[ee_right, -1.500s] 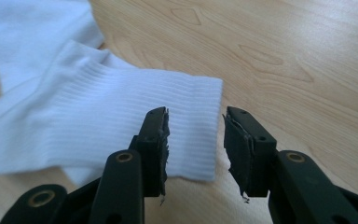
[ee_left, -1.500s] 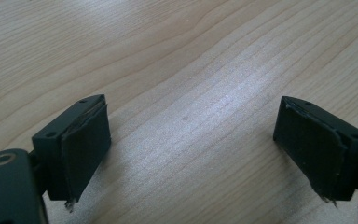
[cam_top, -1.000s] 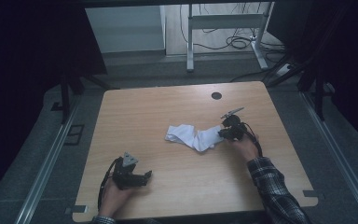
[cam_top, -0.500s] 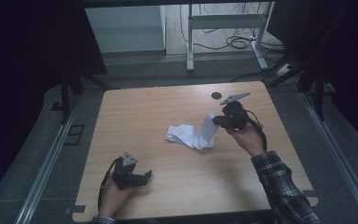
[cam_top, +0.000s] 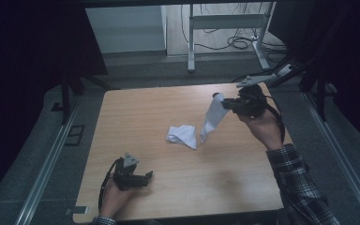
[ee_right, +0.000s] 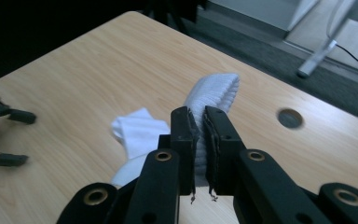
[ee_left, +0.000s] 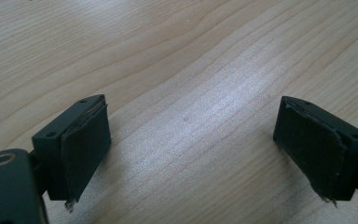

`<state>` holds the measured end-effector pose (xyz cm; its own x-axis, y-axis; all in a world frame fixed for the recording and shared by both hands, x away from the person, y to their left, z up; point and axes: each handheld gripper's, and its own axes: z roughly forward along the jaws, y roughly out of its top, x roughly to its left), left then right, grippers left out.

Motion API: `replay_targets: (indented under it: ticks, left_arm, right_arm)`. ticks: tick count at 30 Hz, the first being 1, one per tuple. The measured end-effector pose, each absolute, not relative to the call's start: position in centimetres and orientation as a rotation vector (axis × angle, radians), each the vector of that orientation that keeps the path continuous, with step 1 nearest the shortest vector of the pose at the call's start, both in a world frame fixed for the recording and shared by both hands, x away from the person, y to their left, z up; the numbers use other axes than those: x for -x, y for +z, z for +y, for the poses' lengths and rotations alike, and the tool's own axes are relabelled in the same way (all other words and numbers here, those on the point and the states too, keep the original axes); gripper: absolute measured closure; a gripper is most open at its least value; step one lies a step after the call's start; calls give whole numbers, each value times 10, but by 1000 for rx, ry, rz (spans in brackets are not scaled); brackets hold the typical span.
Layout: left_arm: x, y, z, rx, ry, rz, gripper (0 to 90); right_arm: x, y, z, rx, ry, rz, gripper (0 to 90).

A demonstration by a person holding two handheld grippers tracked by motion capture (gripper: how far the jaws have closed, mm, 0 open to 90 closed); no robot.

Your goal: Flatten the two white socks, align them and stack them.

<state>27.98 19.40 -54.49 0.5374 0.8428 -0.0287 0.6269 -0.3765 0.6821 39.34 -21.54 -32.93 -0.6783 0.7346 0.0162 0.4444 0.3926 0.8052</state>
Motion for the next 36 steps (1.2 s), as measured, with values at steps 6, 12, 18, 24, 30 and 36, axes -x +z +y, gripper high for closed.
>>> replay_targets:
  ticks: [6,12,18,24,30,36]
  left_arm:
    - [-280,-545,194,-2131,429,1187,109]
    - [-280,-545,193,-2125,428,1195,109]
    - [-281,-545,193,-2125,429,1196,110]
    - [-283,-545,193,-2128,432,1187,111]
    - [-284,-545,193,-2129,435,1195,110]
    - [-285,-545,192,-2126,437,1202,110]
  right_arm:
    - [-402,-370,-263,-1183,1098,2308,809]
    - [-404,-415,-301,-1312,1019,2306,804]
    - [-399,-453,-334,-1409,945,2289,797]
    - [-395,-483,-355,-1482,878,2281,790]
    - [-392,-517,-375,-1545,818,2269,709]
    - [-387,-506,-379,-1523,889,2228,637]
